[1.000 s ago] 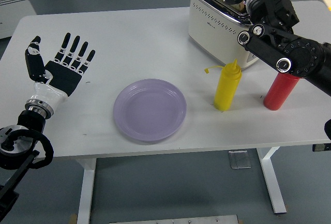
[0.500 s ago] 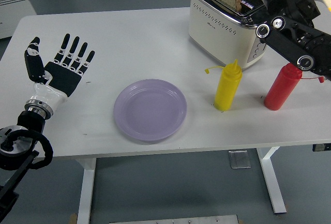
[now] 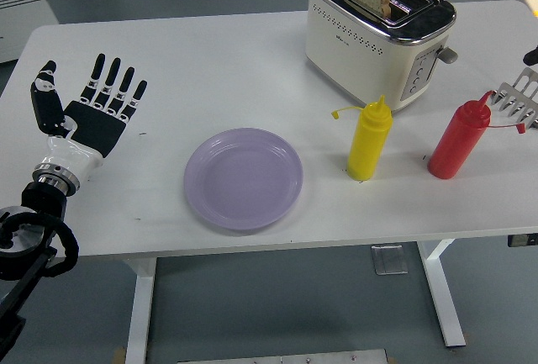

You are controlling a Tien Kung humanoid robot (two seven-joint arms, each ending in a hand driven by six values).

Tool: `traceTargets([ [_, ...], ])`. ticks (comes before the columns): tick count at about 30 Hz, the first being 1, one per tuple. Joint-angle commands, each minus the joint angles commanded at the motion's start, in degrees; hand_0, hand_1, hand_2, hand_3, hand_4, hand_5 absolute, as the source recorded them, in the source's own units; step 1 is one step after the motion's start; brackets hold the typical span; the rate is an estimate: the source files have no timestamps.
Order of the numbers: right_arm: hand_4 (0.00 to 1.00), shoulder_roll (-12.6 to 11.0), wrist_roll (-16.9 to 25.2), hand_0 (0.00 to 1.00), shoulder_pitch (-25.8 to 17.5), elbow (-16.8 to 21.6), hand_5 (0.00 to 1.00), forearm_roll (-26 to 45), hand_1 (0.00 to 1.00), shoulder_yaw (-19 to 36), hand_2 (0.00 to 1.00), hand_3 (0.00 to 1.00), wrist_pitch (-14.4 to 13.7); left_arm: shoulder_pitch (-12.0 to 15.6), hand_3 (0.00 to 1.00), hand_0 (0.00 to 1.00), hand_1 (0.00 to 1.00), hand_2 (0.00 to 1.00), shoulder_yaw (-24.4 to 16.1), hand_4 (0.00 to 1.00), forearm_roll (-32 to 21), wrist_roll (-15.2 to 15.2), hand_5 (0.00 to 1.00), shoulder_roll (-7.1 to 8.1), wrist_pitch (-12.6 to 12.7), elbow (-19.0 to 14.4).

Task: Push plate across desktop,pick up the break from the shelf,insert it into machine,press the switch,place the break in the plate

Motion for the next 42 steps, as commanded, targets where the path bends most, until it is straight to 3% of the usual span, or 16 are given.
traceTargets([
  [5, 0.377, -3.23, 6.49, 0.469, -6.14, 4.85, 0.002, 2.97, 0.528, 5.13, 0.599, 0.548, 0.09, 0.66, 0.737, 0.819, 0.749, 0.725, -0.85, 0.716, -0.38, 0.15, 0.998, 0.01, 0.06, -0.56],
  [6, 0.275, -3.55, 7.72, 0.463, -7.27, 5.14, 0.002, 3.43, 0.516, 5.65, 0.590, 0.529, 0.21, 0.82, 0.737, 0.815, 0.748, 0.725, -1.02, 0.716, -0.38, 0.16, 0.998, 0.00, 0.07, -0.62],
  [7, 0.275, -3.75, 8.77, 0.463, -8.20, 5.32, 0.002, 3.73, 0.516, 5.97, 0.590, 0.529, 0.30, 0.92, 0.737, 0.815, 0.748, 0.725, -1.14, 0.716, -0.37, 0.17, 0.998, -0.01, 0.08, -0.66],
  [11, 0.275, -4.23, 13.94, 0.463, -12.71, 4.42, 0.002, 1.79, 0.516, 6.24, 0.590, 0.529, 2.06, 1.32, 0.737, 0.815, 0.748, 0.725, -1.52, 0.716, -0.34, 0.20, 0.998, -0.12, 0.05, -0.83],
  [12, 0.002, -4.31, 15.25, 0.521, -13.73, 3.93, 0.002, 0.85, 0.473, 6.03, 0.581, 0.479, 2.38, 1.38, 0.737, 0.815, 0.747, 0.724, -1.59, 0.716, -0.39, 0.22, 0.998, -0.15, 0.04, -0.91],
  [17, 0.002, -4.41, 21.30, 0.521, -16.91, -0.02, 0.002, -4.43, 0.473, 3.74, 0.581, 0.479, 2.47, 1.72, 0.737, 0.815, 0.747, 0.724, -2.32, 0.716, -1.70, 0.76, 0.998, -0.19, -0.06, -1.26],
  [18, 0.002, -4.37, 22.35, 0.484, -17.27, -0.82, 0.002, -5.39, 0.404, 3.29, 0.584, 0.469, 2.12, 1.78, 0.737, 0.815, 0.747, 0.725, -2.46, 0.716, -1.91, 0.90, 0.998, -0.19, -0.10, -1.34],
  [19, 0.002, -4.34, 23.51, 0.484, -17.61, -1.59, 0.002, -6.28, 0.404, 2.84, 0.584, 0.469, 1.73, 1.84, 0.737, 0.815, 0.747, 0.725, -2.59, 0.716, -2.08, 1.05, 0.998, -0.19, -0.14, -1.43],
  [23, 0.002, -4.21, 26.74, 0.484, -17.84, -4.35, 0.002, -8.51, 0.404, 0.46, 0.584, 0.469, 0.09, 1.97, 0.737, 0.815, 0.747, 0.725, -2.87, 0.716, -2.52, 1.56, 0.998, -0.14, -0.26, -1.50],
  [24, 0.002, -4.17, 27.21, 0.441, -17.81, -4.86, 0.002, -8.93, 0.330, 0.00, 0.585, 0.473, -0.18, 1.99, 0.739, 0.814, 0.747, 0.725, -2.91, 0.716, -2.60, 1.65, 0.998, -0.13, -0.28, -1.50],
  [30, 0.002, -3.42, 29.86, 0.405, -15.58, -9.13, 0.002, -10.65, 0.295, -4.42, 0.583, 0.472, -2.21, 2.12, 0.739, 0.814, 0.746, 0.725, -3.05, 0.717, -2.69, 1.91, 0.998, -0.15, -0.30, -1.50],
  [42, 0.002, -3.41, 32.72, 0.420, -9.28, -17.44, 0.002, -12.00, 0.297, -16.56, 0.577, 0.474, -4.76, 2.07, 0.739, 0.813, 0.746, 0.727, -3.05, 0.717, -2.51, 1.87, 0.998, -0.13, -0.30, -1.46],
])
